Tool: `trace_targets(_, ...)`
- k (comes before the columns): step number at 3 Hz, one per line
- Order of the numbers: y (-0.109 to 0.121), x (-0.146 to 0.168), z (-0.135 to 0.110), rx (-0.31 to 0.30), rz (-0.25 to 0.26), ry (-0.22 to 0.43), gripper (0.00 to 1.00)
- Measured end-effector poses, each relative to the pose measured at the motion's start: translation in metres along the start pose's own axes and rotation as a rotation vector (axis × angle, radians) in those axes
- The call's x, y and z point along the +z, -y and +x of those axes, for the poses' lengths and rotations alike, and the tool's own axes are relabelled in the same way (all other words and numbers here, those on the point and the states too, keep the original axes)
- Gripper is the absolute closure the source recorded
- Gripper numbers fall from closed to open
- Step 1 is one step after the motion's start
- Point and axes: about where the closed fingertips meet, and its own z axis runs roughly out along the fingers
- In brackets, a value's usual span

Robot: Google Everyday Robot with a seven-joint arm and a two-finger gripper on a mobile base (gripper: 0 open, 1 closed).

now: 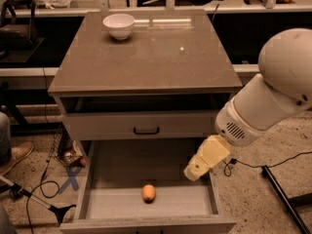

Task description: Pick orange from middle drawer and place on counter

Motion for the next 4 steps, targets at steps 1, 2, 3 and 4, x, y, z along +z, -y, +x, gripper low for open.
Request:
trace_targets(1,0.0,0.0,0.0,0.0,0.0,0.0,0.0)
trace_targets(2,0.006,0.027,0.007,0.087,-0.014,0.003,0.0)
trace_targets(3,0.017,0.079,0.02,0.231,-0.015,0.0,0.0)
trace_targets(4,0.024,0.141,0.028,0.375,-0.011,0.003,0.0)
